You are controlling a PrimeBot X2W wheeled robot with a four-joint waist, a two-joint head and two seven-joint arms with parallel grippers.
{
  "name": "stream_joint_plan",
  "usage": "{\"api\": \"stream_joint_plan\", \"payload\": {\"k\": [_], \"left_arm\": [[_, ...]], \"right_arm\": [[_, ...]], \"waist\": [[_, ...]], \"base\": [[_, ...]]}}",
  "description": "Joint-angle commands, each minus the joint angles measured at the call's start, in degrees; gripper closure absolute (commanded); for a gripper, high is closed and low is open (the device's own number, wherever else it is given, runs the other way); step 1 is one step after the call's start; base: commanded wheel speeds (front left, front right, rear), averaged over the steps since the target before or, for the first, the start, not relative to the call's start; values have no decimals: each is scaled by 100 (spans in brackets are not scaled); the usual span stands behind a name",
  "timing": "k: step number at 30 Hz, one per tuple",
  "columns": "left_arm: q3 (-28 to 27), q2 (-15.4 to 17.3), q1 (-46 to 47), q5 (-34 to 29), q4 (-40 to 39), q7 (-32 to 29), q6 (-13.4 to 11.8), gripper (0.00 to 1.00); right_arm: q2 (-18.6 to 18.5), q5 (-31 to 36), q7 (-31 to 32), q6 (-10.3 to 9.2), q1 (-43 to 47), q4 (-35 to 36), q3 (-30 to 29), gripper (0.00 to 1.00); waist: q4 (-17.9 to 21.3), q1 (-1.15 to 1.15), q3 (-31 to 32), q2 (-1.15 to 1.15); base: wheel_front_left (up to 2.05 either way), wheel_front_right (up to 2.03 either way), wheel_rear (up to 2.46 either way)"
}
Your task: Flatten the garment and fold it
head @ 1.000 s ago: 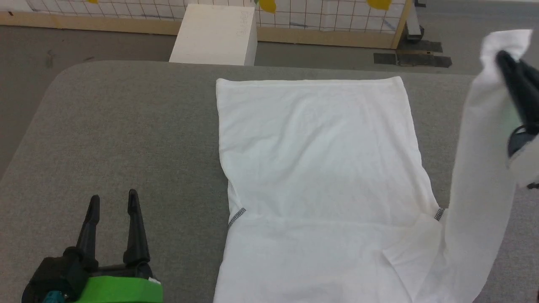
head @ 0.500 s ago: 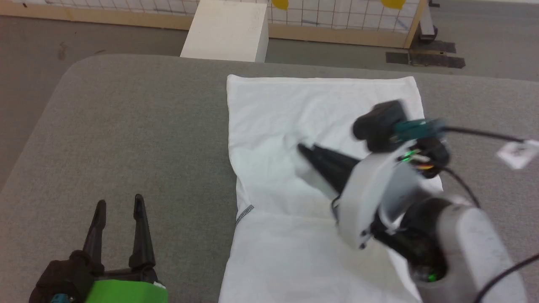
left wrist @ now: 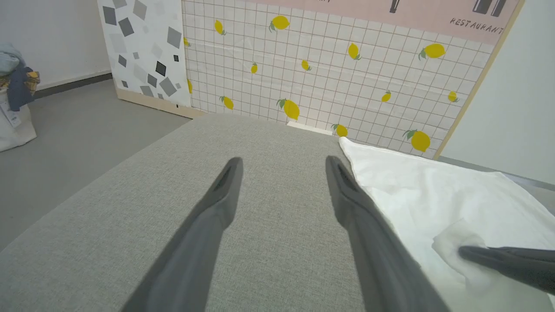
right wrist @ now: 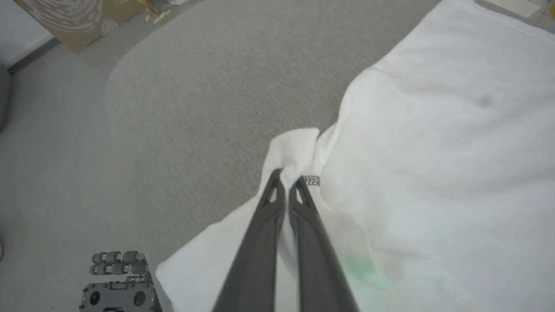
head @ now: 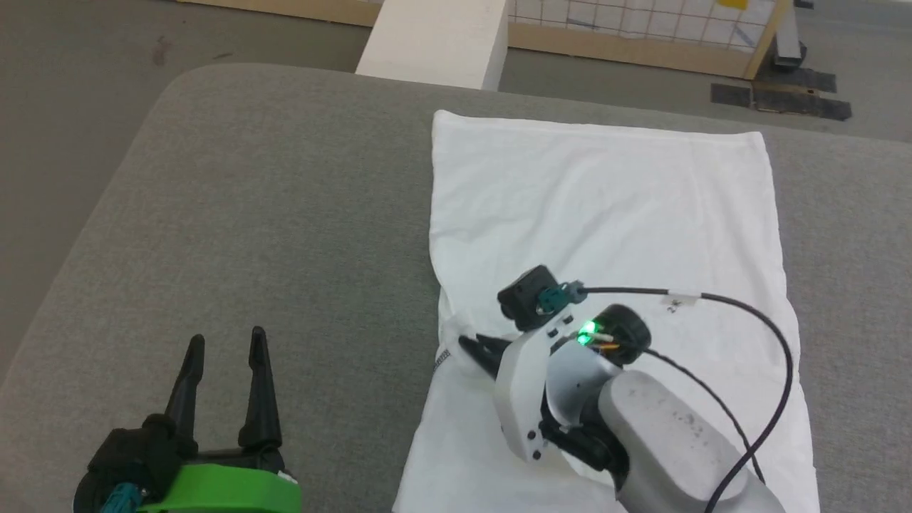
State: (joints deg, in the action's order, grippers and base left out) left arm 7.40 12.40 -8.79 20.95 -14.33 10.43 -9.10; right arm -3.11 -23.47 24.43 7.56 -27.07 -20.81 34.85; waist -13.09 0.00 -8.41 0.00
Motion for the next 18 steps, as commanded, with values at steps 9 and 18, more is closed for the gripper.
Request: {"api": "stream_joint_plan", "payload": {"k": [9,18], "left_arm": [[54,-34,115,91,96,45,-6,0],[-9,71,51,58,-98,26,-66,0]], "right_arm": [[22,-796,-610,-8,-441,-1013,551,0],[-194,-511,-684,-8,-949,-515,-683,0]], "waist": [[-126,0,129,0],[360,0,102,0]], "base": [[0,0,0],[0,0,0]]}}
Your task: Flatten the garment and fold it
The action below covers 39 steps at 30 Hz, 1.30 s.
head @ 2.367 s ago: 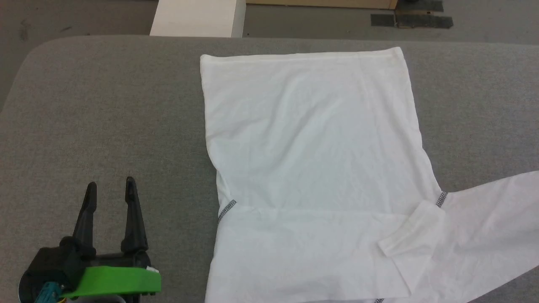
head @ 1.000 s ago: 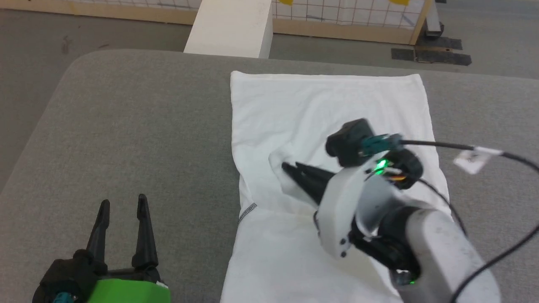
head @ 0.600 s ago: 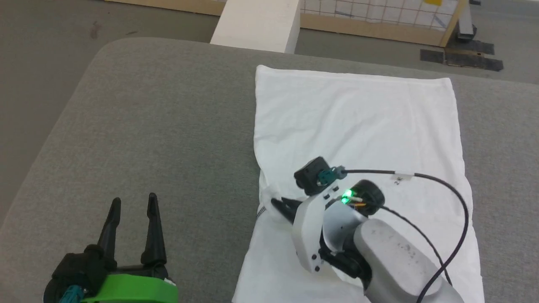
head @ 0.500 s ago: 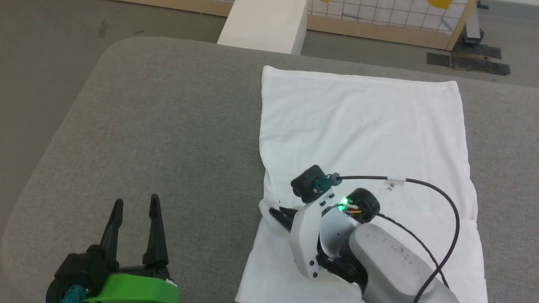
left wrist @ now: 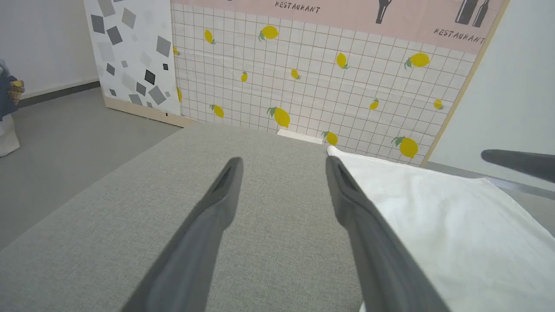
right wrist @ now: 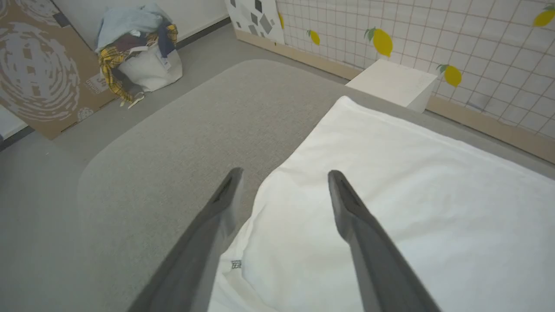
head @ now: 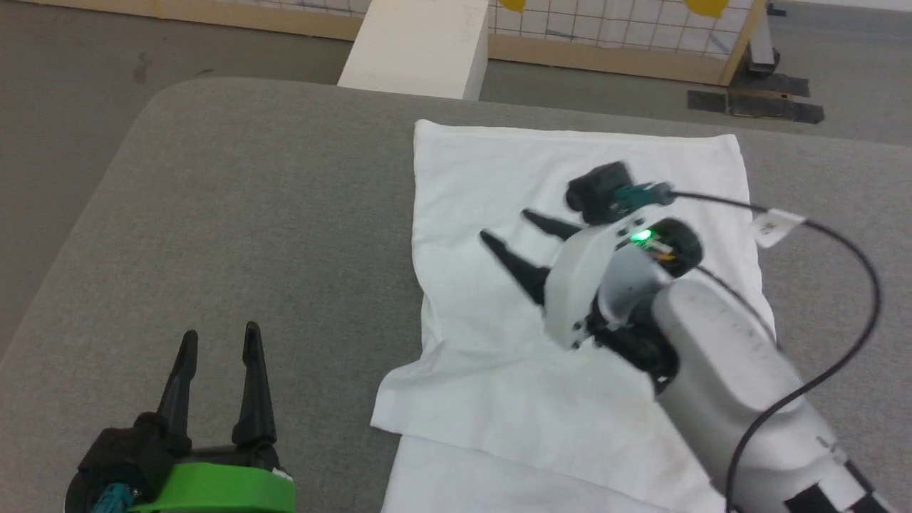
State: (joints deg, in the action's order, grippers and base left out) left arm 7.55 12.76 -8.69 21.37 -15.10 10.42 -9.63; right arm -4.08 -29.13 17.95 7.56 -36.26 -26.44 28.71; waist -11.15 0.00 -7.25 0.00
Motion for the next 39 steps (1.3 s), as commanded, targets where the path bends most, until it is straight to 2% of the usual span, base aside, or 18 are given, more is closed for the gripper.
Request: {"api": "stream_joint_plan", "payload": {"k": [1,5,9,13,16,22,26,30,33,37,39], "left_arm": [[-32,49,37,15,-47,18,-15,0],[-22,107,66,-5,-141,-37,-14,0],[-12,129,80,-25,-212,-57,-33,0],[-9,124,37,-9,-246,-17,-38,0],[28,87,-11,76,-232,7,8,0],[52,101,84,77,-219,-16,7,0],[73,356,538,-16,-291,-236,159,0],[-4,805,1522,-86,-352,-678,428,0],[-32,1177,2572,-13,-231,-1238,733,0],[3,1592,4025,113,282,-1984,1140,0],[29,1652,4692,242,661,-2320,1255,0]], "right_arm": [[-205,163,-35,-8,8,201,-297,0],[-612,699,28,-8,519,1158,-1564,0],[-706,1447,62,-8,1334,2344,-2753,0],[-348,2213,-164,-8,2233,3493,-3678,0],[-50,2587,-447,-8,2888,4102,-4097,0],[115,2461,-876,-8,3733,4439,-4283,0],[118,2323,-956,-8,3761,4566,-4202,0],[119,2394,-924,-8,3618,4816,-4107,0],[119,2410,-859,-8,3500,4979,-3974,0],[120,2490,-810,-8,3325,5134,-3821,0],[120,2490,-795,-8,3256,5196,-3763,0]], "waist": [[219,0,-18,0],[425,0,-48,0],[606,0,-99,0],[757,0,-164,0],[817,0,-192,0],[946,0,-341,0],[967,0,-531,0],[947,0,-796,0],[959,0,-1076,0],[1026,0,-1511,0],[1068,0,-1732,0]], "base": [[0,0,0],[0,0,0],[0,0,0],[0,0,0],[0,0,0],[0,0,0],[0,0,0],[0,0,0],[0,0,0],[0,0,0],[0,0,0]]}}
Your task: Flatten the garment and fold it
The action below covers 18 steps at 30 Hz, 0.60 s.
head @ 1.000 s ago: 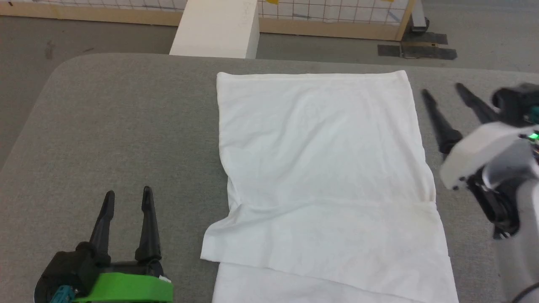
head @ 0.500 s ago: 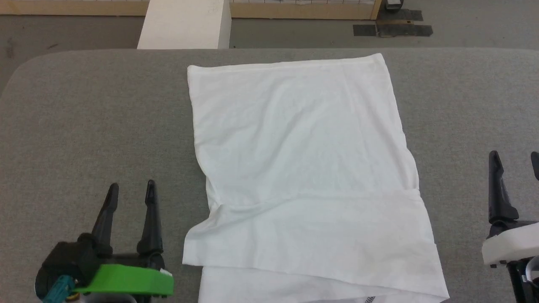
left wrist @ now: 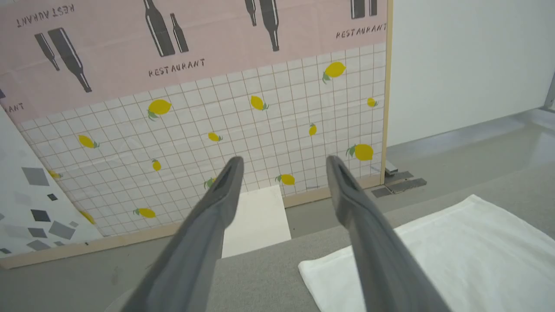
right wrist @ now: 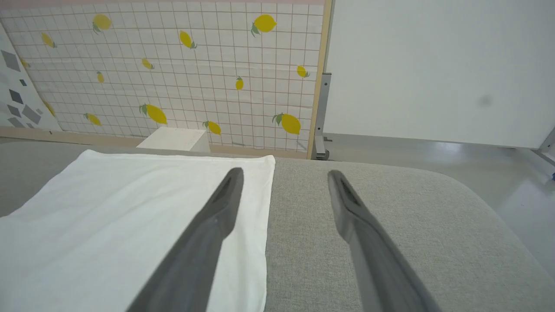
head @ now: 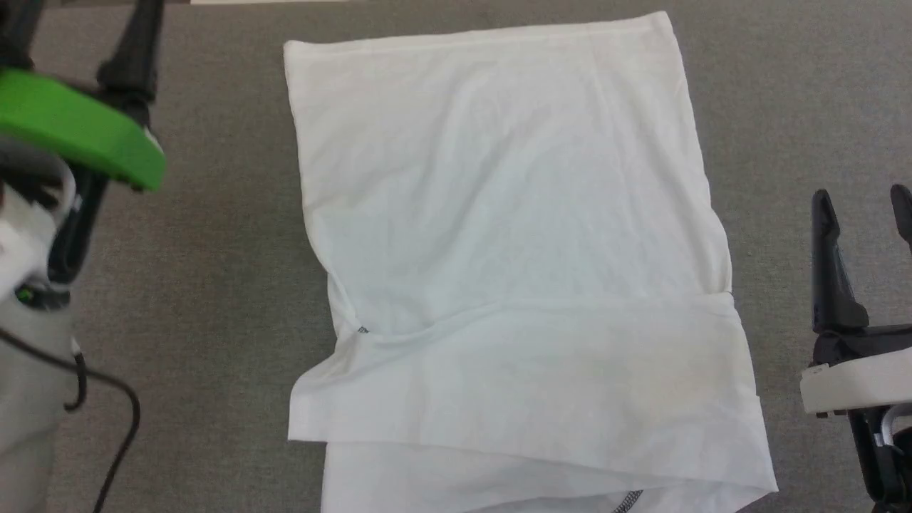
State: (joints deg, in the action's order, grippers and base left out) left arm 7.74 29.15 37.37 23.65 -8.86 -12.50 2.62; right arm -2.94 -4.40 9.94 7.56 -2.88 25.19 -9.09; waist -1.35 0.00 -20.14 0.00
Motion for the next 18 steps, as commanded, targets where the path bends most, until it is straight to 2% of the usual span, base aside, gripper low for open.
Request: {"api": "stream_joint_plan", "payload": {"k": [1,7,18], "left_arm": [[38,52,359,36,214,-162,76,0],[342,161,1650,208,1342,-846,310,0],[773,452,2292,418,2430,-1387,452,0]], "right_arm": [[5,16,8,-8,-112,64,46,0],[6,-98,-53,-8,-296,149,181,0],[6,-187,-174,-8,-517,90,243,0]], "waist": [[111,0,-544,0],[309,0,-1169,0],[669,0,-1879,0]], "base": [[0,0,0],[0,0,0],[0,0,0]]}}
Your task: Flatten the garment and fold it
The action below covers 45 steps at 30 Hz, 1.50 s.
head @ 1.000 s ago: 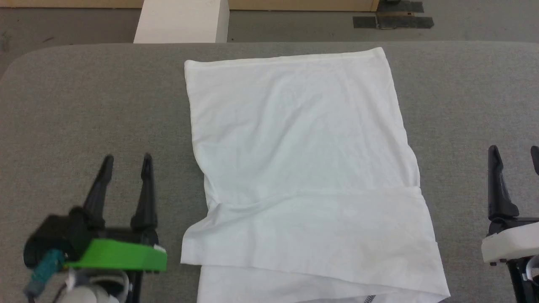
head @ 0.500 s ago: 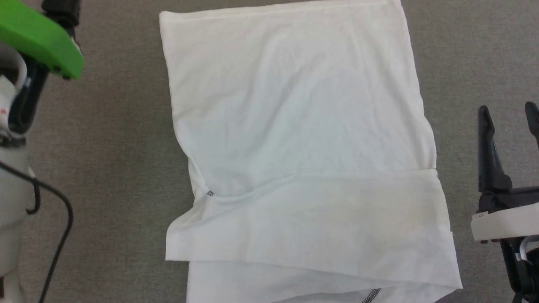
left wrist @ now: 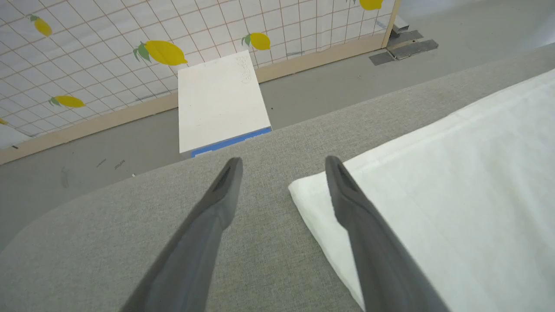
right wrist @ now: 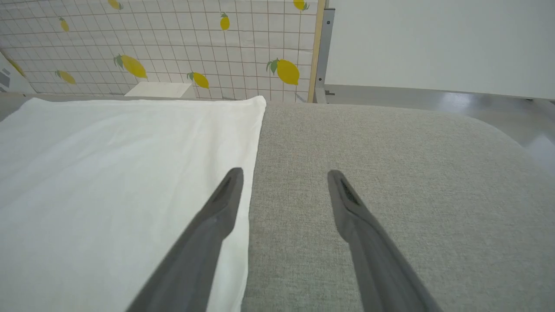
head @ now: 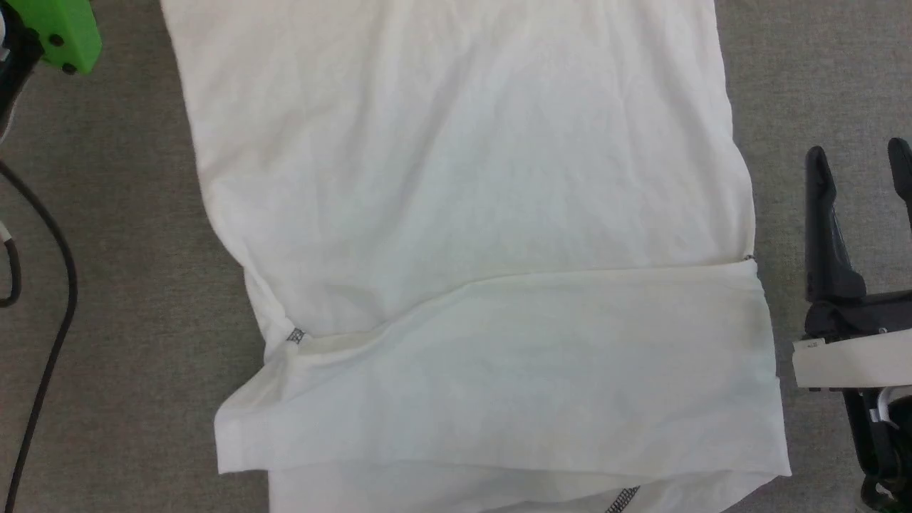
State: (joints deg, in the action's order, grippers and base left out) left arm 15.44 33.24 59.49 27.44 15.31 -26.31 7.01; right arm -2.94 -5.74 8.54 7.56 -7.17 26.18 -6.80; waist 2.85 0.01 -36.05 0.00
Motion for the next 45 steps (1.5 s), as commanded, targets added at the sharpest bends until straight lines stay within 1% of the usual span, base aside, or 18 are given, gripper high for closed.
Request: {"api": "stream_joint_plan", "payload": {"k": [1,4,9,10,11,12,15,20,23,25,29,30,32,35,38,41,42,45], "left_arm": [[14,62,75,110,92,-97,16,0],[-6,105,44,274,235,-298,18,0],[-43,219,-28,288,391,-415,-77,0],[-41,223,-47,312,422,-464,-84,4],[-27,218,-82,365,465,-566,-81,67],[7,212,-131,430,498,-697,-72,100],[78,241,-274,603,463,-995,-49,100],[23,242,-474,567,383,-703,-156,100],[28,191,-598,556,383,-527,-192,100],[53,138,-657,573,389,-471,-194,100],[104,77,-707,604,383,-412,-178,100],[112,65,-708,609,378,-396,-177,100],[127,35,-694,616,359,-371,-181,100],[149,-20,-630,596,319,-337,-226,100],[209,-101,-521,563,261,-303,-241,100],[277,-207,-411,544,225,-265,-238,100],[317,-256,-358,527,221,-243,-234,100],[419,-386,-230,501,227,-207,-217,100]], "right_arm": [[6,-72,-44,-8,-102,-28,17,0],[6,-110,-68,-8,-118,-78,4,0],[6,-158,-103,-8,-142,-137,-33,0],[6,-164,-109,-8,-147,-141,-41,0],[6,-170,-115,-8,-152,-146,-56,0],[6,-174,-118,-8,-155,-150,-69,0],[6,-172,-104,-8,-173,-158,-105,0],[6,-164,65,-8,-435,10,-129,0],[-13,-40,432,-8,-971,322,-156,0],[-153,-107,807,-8,-1504,487,-183,0],[-693,-319,1691,-8,-2897,497,-65,0],[-854,-383,1935,-8,-3326,358,16,0],[-979,-539,2354,-8,-4100,-54,98,0],[-1013,-639,2925,-8,-5076,-929,153,0],[-985,-424,3256,-8,-5867,-1870,179,0],[-774,-121,3456,-8,-6362,-2755,126,0],[-621,12,3626,-8,-6498,-3145,39,0],[-400,326,3964,-8,-6681,-3799,-77,0]], "waist": [[288,-1,-324,0],[377,-1,-405,0],[500,-1,-511,0],[514,-1,-521,0],[527,-1,-528,0],[534,-1,-529,0],[552,-1,-518,0],[554,-1,-364,0],[519,-1,-215,0],[481,-1,-123,0],[386,-1,3,0],[355,-1,15,0],[289,-1,11,0],[178,-1,-54,0],[47,-1,-175,0],[-76,-1,-298,0],[-132,-1,-353,0],[-273,-1,-481,0]], "base": [[0,0,0],[0,0,0],[0,0,0],[0,0,0],[0,0,0],[0,0,0],[0,0,0],[0,0,0],[0,0,0],[0,0,0],[0,0,0],[0,0,0],[0,0,0],[0,0,0],[0,0,0],[0,0,0],[0,0,0],[0,0,0]]}}
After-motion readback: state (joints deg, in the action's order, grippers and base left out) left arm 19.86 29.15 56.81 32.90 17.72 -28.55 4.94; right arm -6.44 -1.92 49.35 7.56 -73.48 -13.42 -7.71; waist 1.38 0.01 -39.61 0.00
